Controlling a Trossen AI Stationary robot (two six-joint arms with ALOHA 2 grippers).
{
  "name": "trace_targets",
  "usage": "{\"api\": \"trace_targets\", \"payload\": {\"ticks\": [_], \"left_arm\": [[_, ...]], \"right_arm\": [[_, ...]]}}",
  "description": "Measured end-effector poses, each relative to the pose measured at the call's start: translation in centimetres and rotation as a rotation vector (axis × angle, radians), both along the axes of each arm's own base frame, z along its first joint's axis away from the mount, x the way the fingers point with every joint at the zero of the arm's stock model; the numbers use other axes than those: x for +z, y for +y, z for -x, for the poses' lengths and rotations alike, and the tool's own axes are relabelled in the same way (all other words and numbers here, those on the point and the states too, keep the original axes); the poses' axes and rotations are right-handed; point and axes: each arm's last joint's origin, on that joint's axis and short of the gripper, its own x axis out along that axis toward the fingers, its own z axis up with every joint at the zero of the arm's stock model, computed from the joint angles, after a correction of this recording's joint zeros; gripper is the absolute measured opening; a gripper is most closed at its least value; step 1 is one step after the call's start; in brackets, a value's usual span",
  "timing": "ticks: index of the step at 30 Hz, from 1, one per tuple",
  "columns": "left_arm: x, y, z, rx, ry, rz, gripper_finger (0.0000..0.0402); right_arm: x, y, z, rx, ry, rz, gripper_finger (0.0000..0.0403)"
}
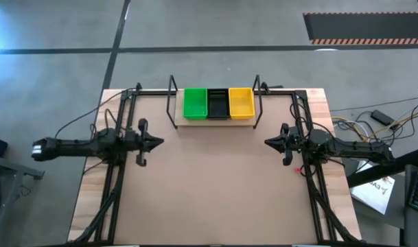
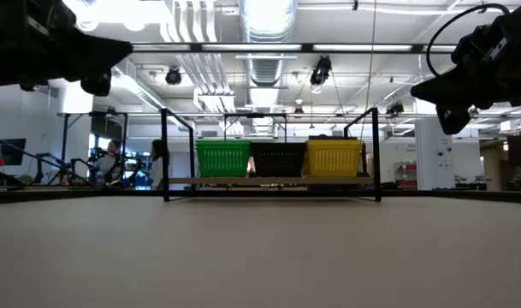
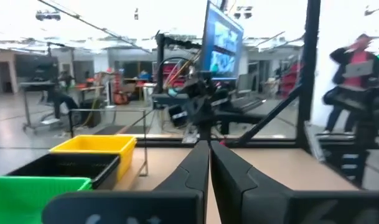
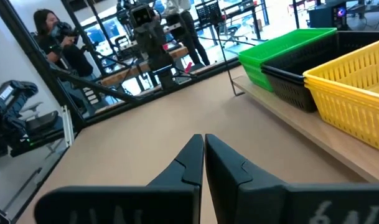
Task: Stack baskets on shelf by color
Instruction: Return to Home Position
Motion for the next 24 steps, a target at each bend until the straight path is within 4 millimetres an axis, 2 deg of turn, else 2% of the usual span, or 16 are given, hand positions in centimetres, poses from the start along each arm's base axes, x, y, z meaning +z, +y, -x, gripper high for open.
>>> {"api": "trace_targets", "payload": {"ticks": [9, 14, 24], "left_arm": [[-1.0, -0.1, 1.6, 0.001, 0.069, 0.0, 0.0], [-1.9, -0.1, 1.3, -0.008, 0.173, -0.001, 0.0], [-2.0, -0.1, 1.3, -0.002, 0.178, -0.048, 0.0]], "right_arm": [[0.0, 0.0, 0.0, 0.0, 0.001, 0.0, 0.0009], [0.0, 0.0, 0.0, 0.0, 0.001, 0.0, 0.0009], [0.0, 0.0, 0.0, 0.0, 0.002, 0.0, 0.0009]]}}
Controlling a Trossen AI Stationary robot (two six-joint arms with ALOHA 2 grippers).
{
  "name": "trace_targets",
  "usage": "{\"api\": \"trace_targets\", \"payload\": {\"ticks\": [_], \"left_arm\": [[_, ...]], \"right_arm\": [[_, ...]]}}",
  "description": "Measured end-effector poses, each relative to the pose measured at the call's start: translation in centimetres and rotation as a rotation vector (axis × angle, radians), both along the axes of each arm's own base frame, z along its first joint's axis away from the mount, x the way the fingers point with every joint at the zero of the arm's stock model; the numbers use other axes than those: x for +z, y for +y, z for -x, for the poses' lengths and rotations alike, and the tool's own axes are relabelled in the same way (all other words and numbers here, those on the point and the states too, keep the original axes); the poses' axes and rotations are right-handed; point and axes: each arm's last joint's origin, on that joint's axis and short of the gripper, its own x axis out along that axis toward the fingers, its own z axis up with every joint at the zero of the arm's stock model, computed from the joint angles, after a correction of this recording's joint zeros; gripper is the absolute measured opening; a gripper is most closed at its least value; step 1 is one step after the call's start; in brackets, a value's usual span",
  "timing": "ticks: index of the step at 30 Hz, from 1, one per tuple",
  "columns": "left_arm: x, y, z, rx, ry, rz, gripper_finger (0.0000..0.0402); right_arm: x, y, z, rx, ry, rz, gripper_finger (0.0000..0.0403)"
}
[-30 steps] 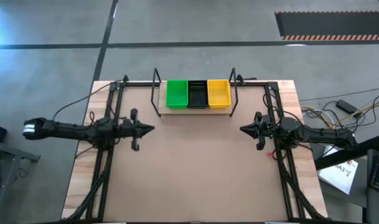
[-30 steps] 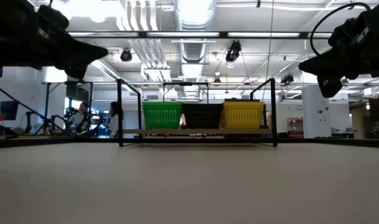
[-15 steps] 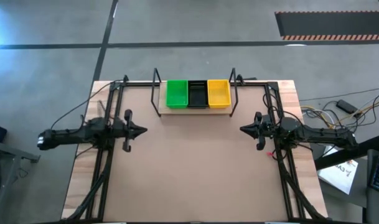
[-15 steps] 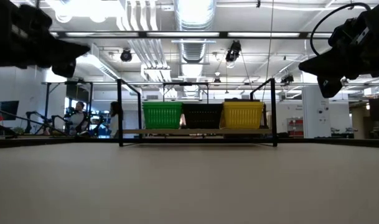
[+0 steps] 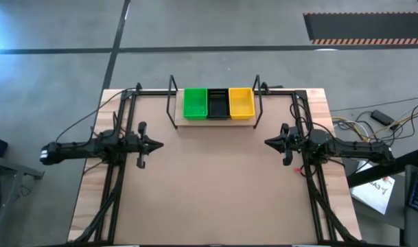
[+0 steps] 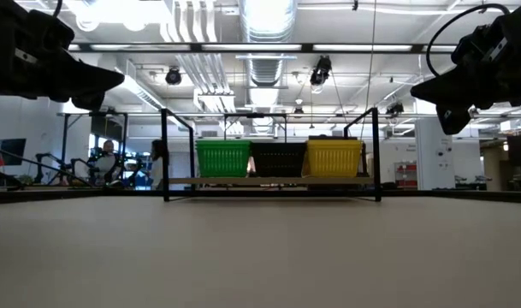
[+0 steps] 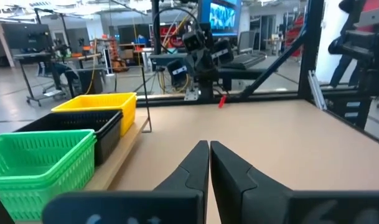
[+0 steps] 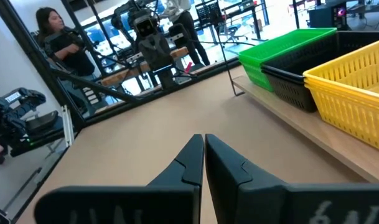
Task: Stack baskets on shelf by color
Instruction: Return to Home Position
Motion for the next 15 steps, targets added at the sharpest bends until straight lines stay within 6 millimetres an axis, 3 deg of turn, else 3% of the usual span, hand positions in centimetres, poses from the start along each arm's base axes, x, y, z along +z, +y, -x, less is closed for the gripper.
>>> {"api": "trace_targets", "payload": {"ticks": [15], "left_arm": [[-0.5, 0.04, -0.48, 0.002, 0.06, 0.005, 0.0]], "right_arm": [[-0.01, 0.0, 0.0, 0.0, 0.001, 0.0, 0.0009]]}}
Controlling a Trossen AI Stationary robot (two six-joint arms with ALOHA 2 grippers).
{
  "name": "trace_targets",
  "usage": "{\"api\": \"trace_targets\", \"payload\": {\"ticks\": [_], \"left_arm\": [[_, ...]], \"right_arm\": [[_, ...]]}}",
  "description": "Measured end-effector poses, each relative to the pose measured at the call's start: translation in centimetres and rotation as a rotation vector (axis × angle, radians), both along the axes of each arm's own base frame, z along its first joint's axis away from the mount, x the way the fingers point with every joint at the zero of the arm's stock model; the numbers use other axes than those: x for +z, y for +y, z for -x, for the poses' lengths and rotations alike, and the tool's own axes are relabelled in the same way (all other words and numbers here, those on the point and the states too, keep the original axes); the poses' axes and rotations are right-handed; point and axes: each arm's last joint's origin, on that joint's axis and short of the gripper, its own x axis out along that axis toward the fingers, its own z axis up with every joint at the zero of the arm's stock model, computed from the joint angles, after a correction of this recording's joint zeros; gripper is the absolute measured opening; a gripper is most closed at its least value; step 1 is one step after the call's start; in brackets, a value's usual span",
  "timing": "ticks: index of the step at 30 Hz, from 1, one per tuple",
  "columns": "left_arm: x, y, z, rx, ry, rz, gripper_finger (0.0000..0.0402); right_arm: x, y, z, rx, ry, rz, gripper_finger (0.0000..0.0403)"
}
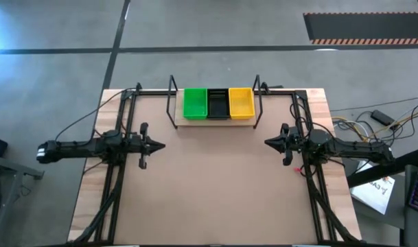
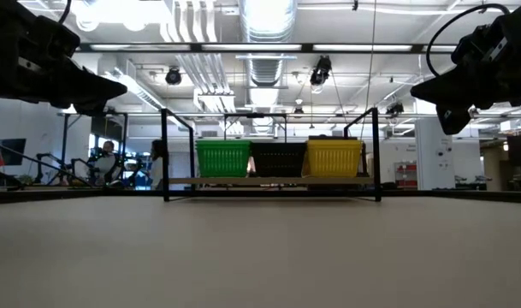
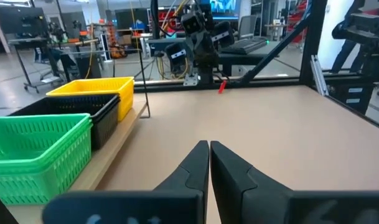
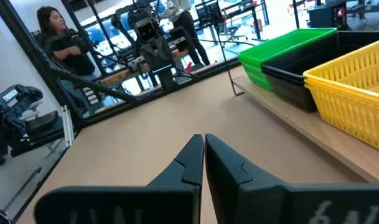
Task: Stack baskets on shelf by color
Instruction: Return to Home Position
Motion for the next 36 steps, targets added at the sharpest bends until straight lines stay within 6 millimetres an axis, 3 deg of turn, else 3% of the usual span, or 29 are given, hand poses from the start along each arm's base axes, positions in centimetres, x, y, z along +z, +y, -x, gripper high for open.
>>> {"api": "trace_targets", "payload": {"ticks": [14, 18, 24, 36], "left_arm": [[-0.37, 0.02, -0.28, 0.0, 0.043, 0.004, 0.0], [-0.47, 0.02, -0.34, 0.0, 0.055, 0.004, 0.0], [-0.6, 0.03, -0.4, 0.0, 0.069, 0.005, 0.0], [-0.7, 0.03, -0.46, 0.0, 0.08, 0.006, 0.0]], "right_arm": [[0.0, 0.0, 0.0, 0.0, 0.0, 0.002, 0.0009], [0.1, 0.03, -0.01, 0.016, -0.003, 0.098, 0.0009], [0.53, 0.57, 0.0, 0.207, -0.059, 0.293, 0.0009], [0.53, 0.6, 0.0, 0.215, -0.06, 0.257, 0.0009]]}}
